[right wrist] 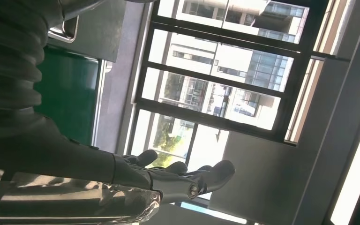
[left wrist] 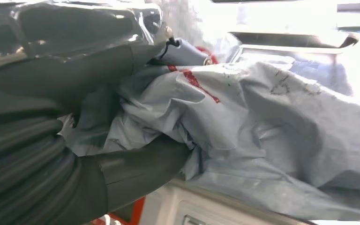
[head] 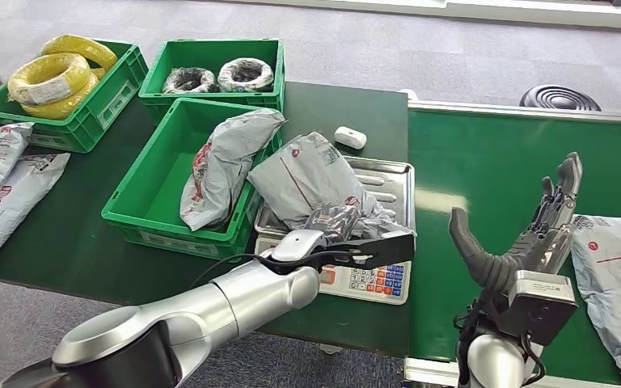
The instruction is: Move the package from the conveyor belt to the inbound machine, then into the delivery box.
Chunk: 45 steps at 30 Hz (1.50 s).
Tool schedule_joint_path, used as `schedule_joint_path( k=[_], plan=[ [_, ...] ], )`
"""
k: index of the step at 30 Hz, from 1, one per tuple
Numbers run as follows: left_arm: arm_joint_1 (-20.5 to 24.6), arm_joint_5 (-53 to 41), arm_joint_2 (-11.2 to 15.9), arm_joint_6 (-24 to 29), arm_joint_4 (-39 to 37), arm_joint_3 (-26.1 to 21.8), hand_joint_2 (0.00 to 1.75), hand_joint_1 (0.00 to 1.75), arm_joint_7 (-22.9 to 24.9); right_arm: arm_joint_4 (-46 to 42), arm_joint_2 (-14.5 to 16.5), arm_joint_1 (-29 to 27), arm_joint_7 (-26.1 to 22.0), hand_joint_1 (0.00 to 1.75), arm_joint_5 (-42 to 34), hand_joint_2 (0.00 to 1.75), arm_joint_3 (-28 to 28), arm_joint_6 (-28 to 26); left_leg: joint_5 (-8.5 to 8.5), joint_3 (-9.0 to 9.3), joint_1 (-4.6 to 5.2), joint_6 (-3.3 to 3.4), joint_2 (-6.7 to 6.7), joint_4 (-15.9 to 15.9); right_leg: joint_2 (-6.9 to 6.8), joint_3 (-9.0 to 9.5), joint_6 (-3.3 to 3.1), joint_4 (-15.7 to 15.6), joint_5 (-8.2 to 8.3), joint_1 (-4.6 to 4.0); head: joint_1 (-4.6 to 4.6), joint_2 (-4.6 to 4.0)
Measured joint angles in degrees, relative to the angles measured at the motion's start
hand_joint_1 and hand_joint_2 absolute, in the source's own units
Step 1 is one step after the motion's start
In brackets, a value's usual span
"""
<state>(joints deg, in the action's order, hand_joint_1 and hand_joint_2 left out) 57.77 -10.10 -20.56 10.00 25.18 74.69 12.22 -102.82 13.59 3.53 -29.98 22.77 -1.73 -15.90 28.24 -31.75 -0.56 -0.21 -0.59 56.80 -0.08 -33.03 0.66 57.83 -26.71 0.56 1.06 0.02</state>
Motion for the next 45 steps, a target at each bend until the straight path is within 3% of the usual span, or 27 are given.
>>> schedule_joint_path(
  k=[3, 6, 9, 12, 15, 20, 24, 27, 29, 31, 33, 36, 41, 42, 43, 45],
  plan=[
    [1.31, 1.07, -0.01, 5.67, 0.54, -2.84, 1.75, 1.75, -4.32, 0.25, 0.00, 0.36, 0.09, 0.00, -0.02, 1.75, 0.20, -0.11, -0.01, -0.03, 0.00, 0.00, 0.00, 0.00, 0.00, -0.03, 0.00, 0.00, 0.00, 0.00, 0.01, 0.00],
    [3.31, -2.17, 0.19, 14.82, 2.37, -7.75, 1.75, 1.75, -10.33, 0.34, -0.02, 0.57, 0.30, 0.00, -0.02, 1.75, 0.38, -0.15, -0.02, -0.03, 0.00, 0.01, 0.01, 0.01, 0.00, -0.03, 0.00, 0.01, 0.02, 0.00, 0.00, 0.00],
    [3.50, -14.62, 1.61, 24.26, 10.16, -18.09, 1.75, 1.75, -16.29, 0.35, -0.14, 0.58, 0.48, 0.00, -0.31, 1.75, 0.57, -0.48, -0.02, -0.03, 0.00, 0.01, 0.06, 0.01, 0.03, -0.06, -0.01, 0.01, 0.02, 0.00, 0.01, 0.00],
    [2.15, -25.62, 2.97, 23.10, 20.32, -30.82, 1.75, 1.75, -18.55, 0.39, -0.36, 0.58, 0.51, 0.00, -0.89, 1.75, 0.80, -0.92, -0.01, -0.02, -0.01, 0.00, 0.18, 0.00, 0.10, -0.08, -0.01, 0.01, 0.02, -0.02, 0.02, 0.00],
    [0.31, -29.69, 3.19, 21.22, 26.26, -39.77, 1.75, 1.75, -20.05, 0.42, -0.52, 0.58, 0.50, 0.00, -1.08, 1.75, 0.90, -1.14, -0.01, -0.02, -0.01, 0.00, 0.22, -0.01, 0.12, -0.09, -0.02, 0.01, 0.01, -0.02, 0.00, 0.00],
    [-1.92, -31.13, 3.10, 21.04, 30.57, -46.71, 1.75, 1.75, -21.26, 0.42, -0.61, 0.60, 0.50, 0.00, -1.10, 1.75, 0.90, -1.20, -0.02, -0.03, 0.00, 0.01, 0.21, -0.01, 0.10, -0.06, -0.01, 0.02, 0.02, -0.01, -0.01, 0.00],
    [-3.46, -34.12, 3.22, 27.69, 34.31, -50.95, 1.75, 1.75, -27.64, 0.71, -0.98, 0.41, -0.03, 0.00, -2.08, 1.75, 0.79, -1.88, -0.02, -0.05, 0.00, 0.01, 0.21, 0.00, 0.11, -0.07, -0.01, 0.02, 0.03, 0.00, 0.01, 0.00],
    [-4.16, -39.21, 3.38, 29.52, 38.12, -57.98, 1.75, 1.75, -33.33, 1.17, -1.87, -0.48, -0.98, 0.00, -3.32, 1.75, 0.50, -3.67, -0.01, -0.05, 0.00, 0.01, 0.22, -0.01, 0.11, -0.09, -0.01, 0.02, 0.01, -0.01, 0.01, 0.00],
    [-4.16, -43.67, 3.70, 29.56, 39.27, -64.08, 1.75, 1.75, -34.30, 1.31, -2.49, -1.71, -1.40, 0.00, -3.81, 1.75, 0.27, -5.13, 0.00, -0.05, -0.01, 0.00, 0.22, -0.02, 0.11, -0.10, -0.02, 0.02, 0.00, -0.03, 0.01, 0.00],
    [-3.52, -48.22, 4.96, 29.06, 37.69, -69.89, 1.75, 1.75, -31.02, 1.20, -2.98, -3.37, -1.52, 0.00, -3.95, 1.75, 0.14, -6.55, 0.00, -0.01, -0.03, -0.01, 0.24, -0.03, 0.11, -0.09, -0.02, 0.02, 0.00, -0.04, 0.02, 0.00],
    [-1.64, -51.89, 7.59, 26.04, 31.69, -74.45, 1.75, 1.75, -21.93, 0.86, -3.41, -5.16, -1.49, 0.00, -3.69, 1.75, -0.01, -7.62, -0.02, 0.07, -0.04, -0.03, 0.28, -0.05, 0.16, -0.06, -0.05, 0.04, 0.01, -0.05, 0.01, 0.00],
    [1.01, -54.22, 12.80, 17.24, 19.80, -78.23, 1.75, 1.71, -8.67, 0.33, -3.85, -7.14, -1.14, 0.00, -2.94, 1.75, -0.12, -7.81, -0.08, 0.16, -0.06, -0.09, 0.52, -0.07, 0.38, -0.06, -0.16, 0.08, 0.09, -0.08, 0.02, 0.00],
    [1.35, -55.23, 18.22, 6.26, 6.23, -80.28, 1.75, 1.53, -3.99, -0.25, -4.27, -7.96, -0.11, 0.00, -2.29, 1.75, -0.05, -6.86, -0.15, 0.07, -0.07, -0.15, 0.60, -0.05, 0.42, -0.11, -0.20, 0.12, 0.13, -0.10, -0.02, 0.00],
    [1.36, -55.05, 18.74, 4.51, 4.71, -80.48, 1.75, 1.44, -3.83, -0.27, -4.34, -7.95, 0.01, 0.00, -2.24, 1.75, -0.02, -6.70, -0.15, 0.05, -0.06, -0.15, 0.59, -0.05, 0.42, -0.12, -0.20, 0.11, 0.13, -0.08, -0.02, 0.00],
    [1.37, -54.66, 19.08, 2.91, 3.51, -80.72, 1.75, 1.19, -3.94, -0.28, -4.39, -7.93, 0.11, 0.00, -2.20, 1.75, 0.02, -6.60, -0.14, 0.02, -0.04, -0.14, 0.57, -0.04, 0.41, -0.14, -0.20, 0.10, 0.13, -0.07, -0.02, 0.00],
    [1.44, -53.18, 19.41, -0.17, 1.99, -81.29, 1.75, 0.46, -4.86, -0.28, -4.46, -7.83, 0.34, 0.00, -2.14, 1.75, 0.07, -6.46, -0.13, -0.02, -0.03, -0.13, 0.52, -0.04, 0.38, -0.16, -0.19, 0.08, 0.13, -0.05, -0.03, 0.00]
  ],
)
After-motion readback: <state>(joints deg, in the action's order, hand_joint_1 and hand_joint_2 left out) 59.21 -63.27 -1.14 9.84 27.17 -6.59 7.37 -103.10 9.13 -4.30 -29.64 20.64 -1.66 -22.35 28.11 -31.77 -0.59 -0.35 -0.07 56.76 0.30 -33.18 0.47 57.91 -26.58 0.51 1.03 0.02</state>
